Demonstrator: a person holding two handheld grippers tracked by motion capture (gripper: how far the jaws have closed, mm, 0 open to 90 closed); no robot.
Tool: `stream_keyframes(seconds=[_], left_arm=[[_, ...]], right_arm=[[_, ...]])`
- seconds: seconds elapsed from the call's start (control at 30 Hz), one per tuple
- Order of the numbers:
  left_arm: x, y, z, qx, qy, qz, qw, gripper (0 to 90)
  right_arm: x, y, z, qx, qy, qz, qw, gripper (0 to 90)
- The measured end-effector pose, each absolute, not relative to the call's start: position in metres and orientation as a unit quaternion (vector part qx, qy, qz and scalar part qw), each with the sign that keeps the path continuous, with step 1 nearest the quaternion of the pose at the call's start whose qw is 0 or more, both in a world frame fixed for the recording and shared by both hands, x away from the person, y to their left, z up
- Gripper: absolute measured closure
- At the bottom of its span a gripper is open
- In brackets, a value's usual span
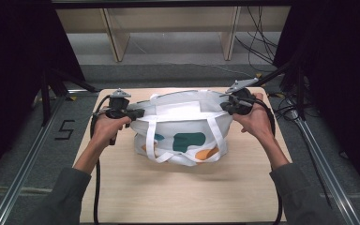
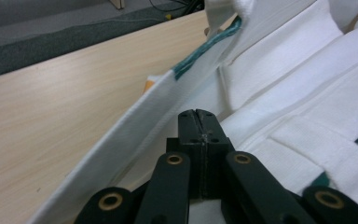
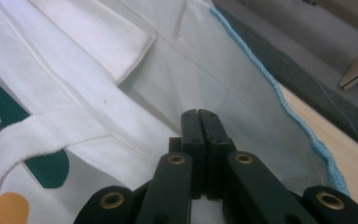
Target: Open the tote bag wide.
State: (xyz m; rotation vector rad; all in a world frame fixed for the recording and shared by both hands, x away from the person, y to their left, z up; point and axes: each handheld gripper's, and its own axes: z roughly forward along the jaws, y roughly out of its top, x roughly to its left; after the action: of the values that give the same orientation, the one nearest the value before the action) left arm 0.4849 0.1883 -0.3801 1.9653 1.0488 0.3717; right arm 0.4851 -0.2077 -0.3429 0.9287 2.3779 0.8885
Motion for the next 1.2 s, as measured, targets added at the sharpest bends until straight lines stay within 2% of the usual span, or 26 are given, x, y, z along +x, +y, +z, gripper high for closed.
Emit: stream_keyframes(seconds=[0.07,0.13,0.2,0.27,0.33,0.37,0.47,0.6,0.63,0.73,0.87,0.93,0.97,1.03,1.07,1.2], left_arm=[[0.489,0.189,-0.393,0.787,0.428,0.138,0.422,89.4],[0.491,0.189,-0.41,0.795,0.431,0.131,0.406,89.4],[0.492,0.189,-0.415,0.799,0.43,0.13,0.399,89.4],[0.493,0.189,-0.434,0.801,0.437,0.117,0.393,89.4],[0.492,0.189,-0.439,0.8,0.441,0.113,0.391,89.4],[0.492,0.191,-0.444,0.801,0.441,0.112,0.389,89.4],[0.49,0.191,-0.444,0.798,0.442,0.107,0.395,89.4],[0.49,0.187,-0.43,0.798,0.433,0.115,0.404,88.6],[0.492,0.178,-0.421,0.798,0.425,0.122,0.409,88.6],[0.499,0.16,-0.41,0.797,0.416,0.12,0.422,88.1],[0.508,0.138,-0.408,0.812,0.403,0.11,0.407,87.3],[0.513,0.123,-0.411,0.819,0.398,0.1,0.401,87.4],[0.515,0.12,-0.412,0.822,0.397,0.1,0.397,87.8],[0.516,0.118,-0.413,0.824,0.396,0.099,0.394,88.0],[0.519,0.116,-0.414,0.825,0.397,0.096,0.391,88.0],[0.527,0.115,-0.419,0.823,0.408,0.083,0.387,88.4]], right_arm=[[0.486,-0.208,-0.349,0.34,0.861,0.316,0.209,90.0],[0.49,-0.207,-0.372,0.351,0.862,0.307,0.198,90.0],[0.49,-0.208,-0.376,0.349,0.87,0.293,0.189,90.0],[0.492,-0.209,-0.395,0.352,0.871,0.291,0.18,90.0],[0.492,-0.209,-0.4,0.36,0.871,0.29,0.169,90.0],[0.493,-0.208,-0.416,0.356,0.876,0.286,0.158,90.0],[0.49,-0.204,-0.422,0.356,0.883,0.269,0.149,90.0],[0.491,-0.202,-0.411,0.344,0.876,0.288,0.175,90.0],[0.49,-0.197,-0.395,0.353,0.862,0.316,0.18,90.0],[0.497,-0.186,-0.38,0.339,0.855,0.344,0.189,90.0],[0.506,-0.169,-0.38,0.339,0.858,0.337,0.185,90.0],[0.517,-0.158,-0.392,0.339,0.868,0.312,0.185,90.0],[0.517,-0.156,-0.395,0.341,0.875,0.304,0.159,90.0],[0.517,-0.154,-0.4,0.333,0.876,0.311,0.157,90.0],[0.507,-0.155,-0.402,0.317,0.892,0.291,0.135,90.0],[0.482,-0.163,-0.402,0.275,0.909,0.298,0.097,90.0]])
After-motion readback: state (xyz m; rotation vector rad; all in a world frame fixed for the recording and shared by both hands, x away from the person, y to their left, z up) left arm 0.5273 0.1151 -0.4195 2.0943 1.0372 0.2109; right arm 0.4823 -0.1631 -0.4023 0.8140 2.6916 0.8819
